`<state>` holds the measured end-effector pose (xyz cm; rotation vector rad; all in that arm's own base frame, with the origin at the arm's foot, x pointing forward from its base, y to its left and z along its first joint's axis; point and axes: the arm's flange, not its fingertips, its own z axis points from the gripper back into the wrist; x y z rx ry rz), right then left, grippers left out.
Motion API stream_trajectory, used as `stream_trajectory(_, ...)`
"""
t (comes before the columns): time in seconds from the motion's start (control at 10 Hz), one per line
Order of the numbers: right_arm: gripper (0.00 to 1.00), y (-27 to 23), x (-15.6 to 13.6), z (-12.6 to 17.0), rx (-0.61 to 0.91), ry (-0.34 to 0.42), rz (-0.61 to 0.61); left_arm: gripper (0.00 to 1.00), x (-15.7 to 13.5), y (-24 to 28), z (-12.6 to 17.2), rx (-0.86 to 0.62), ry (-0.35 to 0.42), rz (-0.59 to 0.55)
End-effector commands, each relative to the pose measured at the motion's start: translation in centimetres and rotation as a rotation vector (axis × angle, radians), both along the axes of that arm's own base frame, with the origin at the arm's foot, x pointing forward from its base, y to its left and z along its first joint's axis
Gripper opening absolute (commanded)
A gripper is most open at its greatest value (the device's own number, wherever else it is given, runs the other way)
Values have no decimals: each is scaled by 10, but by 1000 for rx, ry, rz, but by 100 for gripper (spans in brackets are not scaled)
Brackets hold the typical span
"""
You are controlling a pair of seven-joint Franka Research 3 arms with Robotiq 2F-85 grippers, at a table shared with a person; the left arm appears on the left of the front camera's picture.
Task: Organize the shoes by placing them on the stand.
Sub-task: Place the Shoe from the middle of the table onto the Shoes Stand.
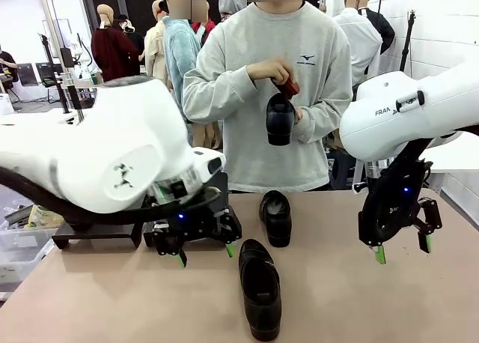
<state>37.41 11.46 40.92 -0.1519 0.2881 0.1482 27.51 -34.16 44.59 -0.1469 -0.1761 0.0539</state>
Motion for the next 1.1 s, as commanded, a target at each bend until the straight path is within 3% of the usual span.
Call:
stream_trajectory(0.0,100,0,0,2,-8,3,10,100,-5,9,10,-44,16,-15)
stream_trajectory(0.3,100,0,0,2,-8,3,10,100,1,-8,-1,2,-4,44)
stream_trajectory(0.6,100,0,0,2,-8,3,10,100,-7,-38,-24,27,108,71)
stream_trajectory(1.0,100,0,0,2,-8,3,10,100,3,-59,-52,13,90,95)
